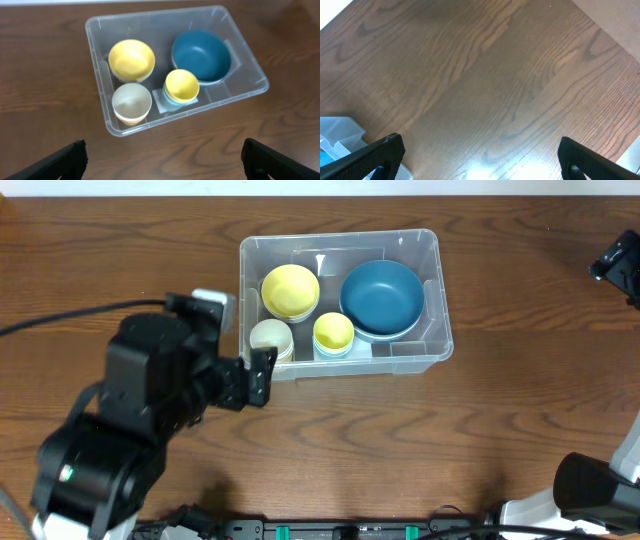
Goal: Pack container
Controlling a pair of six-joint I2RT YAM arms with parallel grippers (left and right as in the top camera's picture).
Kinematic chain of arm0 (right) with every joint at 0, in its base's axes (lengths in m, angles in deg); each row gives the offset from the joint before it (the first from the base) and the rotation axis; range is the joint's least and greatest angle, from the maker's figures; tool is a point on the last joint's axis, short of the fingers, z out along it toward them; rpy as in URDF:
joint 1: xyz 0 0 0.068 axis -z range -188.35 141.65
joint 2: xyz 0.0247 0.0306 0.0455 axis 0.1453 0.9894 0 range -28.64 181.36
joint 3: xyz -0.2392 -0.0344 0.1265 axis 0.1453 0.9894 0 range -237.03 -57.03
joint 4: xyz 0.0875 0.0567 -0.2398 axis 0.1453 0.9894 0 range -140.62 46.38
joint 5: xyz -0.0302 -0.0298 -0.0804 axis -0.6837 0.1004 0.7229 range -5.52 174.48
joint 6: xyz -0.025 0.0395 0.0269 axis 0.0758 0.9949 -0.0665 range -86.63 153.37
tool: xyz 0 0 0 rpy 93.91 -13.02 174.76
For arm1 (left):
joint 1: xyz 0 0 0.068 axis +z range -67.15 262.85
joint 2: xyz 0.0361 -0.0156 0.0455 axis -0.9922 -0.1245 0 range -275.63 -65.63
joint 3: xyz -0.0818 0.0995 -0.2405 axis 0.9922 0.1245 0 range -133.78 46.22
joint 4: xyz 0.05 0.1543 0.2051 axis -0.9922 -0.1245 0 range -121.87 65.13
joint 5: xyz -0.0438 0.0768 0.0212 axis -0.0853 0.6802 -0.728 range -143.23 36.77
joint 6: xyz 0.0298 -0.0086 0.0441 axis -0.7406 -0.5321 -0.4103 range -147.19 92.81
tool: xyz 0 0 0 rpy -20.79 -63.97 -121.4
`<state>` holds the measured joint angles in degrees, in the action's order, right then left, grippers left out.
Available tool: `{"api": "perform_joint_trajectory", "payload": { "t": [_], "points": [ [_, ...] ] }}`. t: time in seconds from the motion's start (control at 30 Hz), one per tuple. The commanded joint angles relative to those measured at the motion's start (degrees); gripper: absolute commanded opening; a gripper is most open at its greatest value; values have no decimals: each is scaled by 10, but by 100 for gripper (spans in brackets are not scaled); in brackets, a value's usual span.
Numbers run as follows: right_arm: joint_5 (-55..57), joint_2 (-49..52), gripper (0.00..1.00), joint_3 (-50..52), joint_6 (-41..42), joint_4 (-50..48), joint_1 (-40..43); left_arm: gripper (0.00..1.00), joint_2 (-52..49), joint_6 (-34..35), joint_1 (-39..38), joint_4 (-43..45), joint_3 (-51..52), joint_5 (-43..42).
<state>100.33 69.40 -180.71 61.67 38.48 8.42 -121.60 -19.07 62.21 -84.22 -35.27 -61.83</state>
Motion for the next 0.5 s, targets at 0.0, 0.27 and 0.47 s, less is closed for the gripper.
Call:
{"api": "perform_joint_trajectory", "payload": {
  "t": [0.0, 0.27, 0.47],
  "points": [
    [2, 0, 99, 1, 8, 1, 1, 98, 38, 1, 2, 6, -9, 1],
    [2, 0, 99, 1, 8, 1, 1, 98, 101, -10, 2, -38, -9, 42],
    [2, 0, 99, 1, 8, 1, 1, 98, 164, -10, 2, -76, -9, 168]
  ]
}}
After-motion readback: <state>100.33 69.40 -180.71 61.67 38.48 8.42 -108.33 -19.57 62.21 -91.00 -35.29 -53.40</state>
